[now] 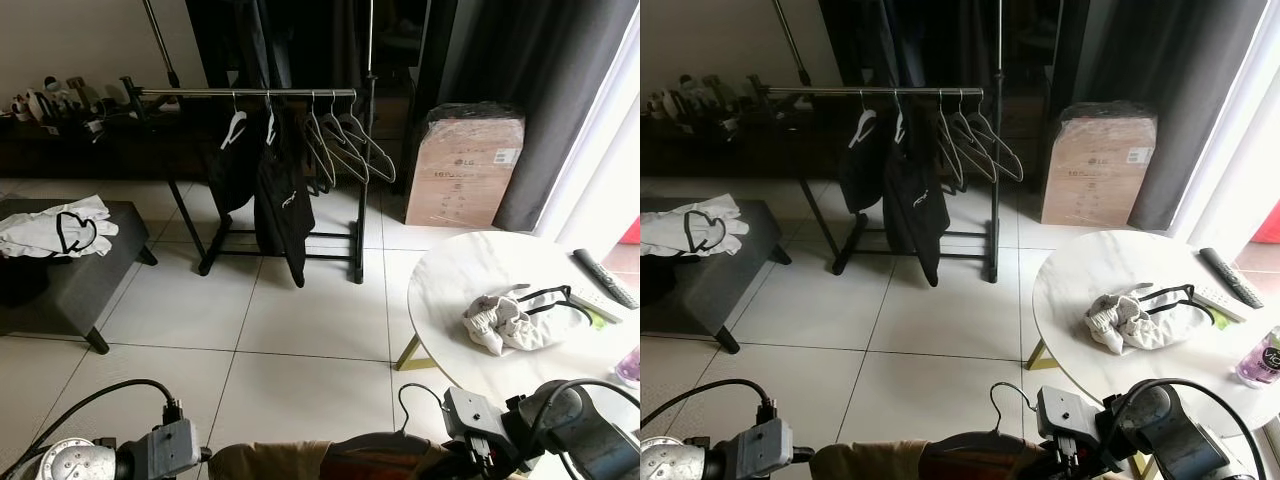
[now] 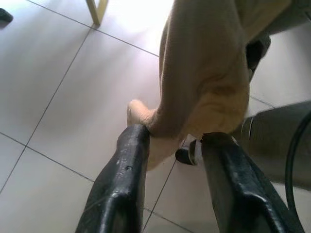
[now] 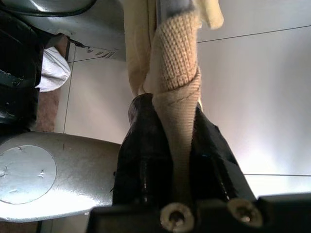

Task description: Hang hanger

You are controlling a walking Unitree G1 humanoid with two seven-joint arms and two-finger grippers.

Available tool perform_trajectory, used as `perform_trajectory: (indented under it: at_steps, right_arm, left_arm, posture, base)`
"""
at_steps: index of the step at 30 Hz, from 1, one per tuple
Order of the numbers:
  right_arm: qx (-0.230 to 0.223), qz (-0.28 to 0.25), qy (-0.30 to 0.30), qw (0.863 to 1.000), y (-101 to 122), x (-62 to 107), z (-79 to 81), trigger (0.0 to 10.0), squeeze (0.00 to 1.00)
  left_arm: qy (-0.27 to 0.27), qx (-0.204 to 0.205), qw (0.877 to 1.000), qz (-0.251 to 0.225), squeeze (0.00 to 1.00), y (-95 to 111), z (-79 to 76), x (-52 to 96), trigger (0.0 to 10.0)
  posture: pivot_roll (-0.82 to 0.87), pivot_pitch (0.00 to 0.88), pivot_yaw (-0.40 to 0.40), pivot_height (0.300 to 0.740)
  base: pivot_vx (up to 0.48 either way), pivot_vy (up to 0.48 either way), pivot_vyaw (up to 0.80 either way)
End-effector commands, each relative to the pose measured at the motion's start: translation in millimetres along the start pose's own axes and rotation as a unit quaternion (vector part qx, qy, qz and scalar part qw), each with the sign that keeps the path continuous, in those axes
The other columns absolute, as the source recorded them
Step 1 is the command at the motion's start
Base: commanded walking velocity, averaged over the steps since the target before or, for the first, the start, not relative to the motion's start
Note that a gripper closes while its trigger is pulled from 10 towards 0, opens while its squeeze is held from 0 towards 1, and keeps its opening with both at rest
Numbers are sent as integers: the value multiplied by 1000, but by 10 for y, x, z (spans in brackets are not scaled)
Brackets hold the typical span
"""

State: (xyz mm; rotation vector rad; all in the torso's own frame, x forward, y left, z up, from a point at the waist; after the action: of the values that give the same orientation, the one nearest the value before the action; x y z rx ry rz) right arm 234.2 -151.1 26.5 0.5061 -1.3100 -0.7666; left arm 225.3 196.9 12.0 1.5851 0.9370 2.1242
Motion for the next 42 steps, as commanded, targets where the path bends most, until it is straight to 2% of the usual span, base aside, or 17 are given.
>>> perform_trajectory:
  at_steps: [1,7,8,9,18,21,22,23,24,25,27,28,42]
  right_arm:
    - [19,-12,-1,1000,113,56,-22,0,0]
    - [22,-11,0,1000,124,73,-23,0,0]
    - [23,-11,0,1000,127,79,-23,0,0]
    - [25,-11,0,1000,136,94,-21,0,0]
    - [33,-10,-7,999,184,166,-53,0,0]
    - [34,-10,-7,999,187,173,-56,0,0]
    - [36,-9,-9,999,194,186,-63,0,0]
    - [37,-9,-10,999,197,191,-66,0,0]
    - [37,-8,-10,999,198,193,-67,0,0]
    - [37,-8,-10,999,200,195,-68,0,0]
    - [37,-8,-10,999,202,195,-68,0,0]
    - [37,-8,-11,999,205,197,-70,0,0]
    - [39,-7,-12,999,202,210,-58,0,0]
  left_arm:
    - [4,-5,1000,10,1000,-41,11,-28,10000]
    - [24,-24,999,6,1000,-20,80,-85,10000]
    - [24,-22,999,5,0,-24,77,-105,10000]
    - [15,-14,1000,10,0,-68,34,-156,10000]
    - [-20,2,999,29,0,-214,-92,-277,10000]
    - [-19,-1,999,29,0,-219,-92,-293,10000]
    - [-5,1,1000,24,0,-206,-50,-330,10000]
    - [5,2,1000,21,0,-198,-18,-353,4392]
    - [11,2,1000,20,0,-192,3,-369,4392]
    - [17,1,1000,18,0,-186,23,-379,1451]
    - [21,1,1000,16,0,-184,35,-386,1451]
    - [26,4,1000,17,0,-192,52,-394,0]
    - [23,11,999,20,0,-267,36,-433,0]
  posture:
    - [-65,84,14,740]
    - [-70,89,12,740]
    - [-70,89,12,740]
    - [-73,93,12,740]
    - [-85,105,8,740]
    - [-85,105,8,740]
    - [-86,107,8,740]
    - [-86,108,7,740]
    - [-86,108,7,740]
    - [-86,109,7,740]
    - [-86,110,7,740]
    - [-89,112,7,740]
    - [-90,88,12,740]
  base:
    - [0,0,0]
    - [0,0,0]
    - [0,0,0]
    - [0,0,0]
    - [0,0,0]
    - [0,0,0]
    - [0,0,0]
    - [0,0,0]
    - [0,0,0]
    - [0,0,0]
    - [0,0,0]
    - [0,0,0]
    - [0,0,0]
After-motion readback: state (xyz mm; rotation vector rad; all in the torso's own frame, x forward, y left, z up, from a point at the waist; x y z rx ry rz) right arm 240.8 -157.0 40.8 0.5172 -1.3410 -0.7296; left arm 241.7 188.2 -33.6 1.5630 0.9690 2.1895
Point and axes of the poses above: a point about 5 cm out from each wrist's last joint towards the gripper, its own x axis pointing back from the gripper into the wrist, its own y axis along the axis of the wrist's last joint, z = x × y, the point moved 6 cm from there along -x, pointing out of the wrist towards the gripper
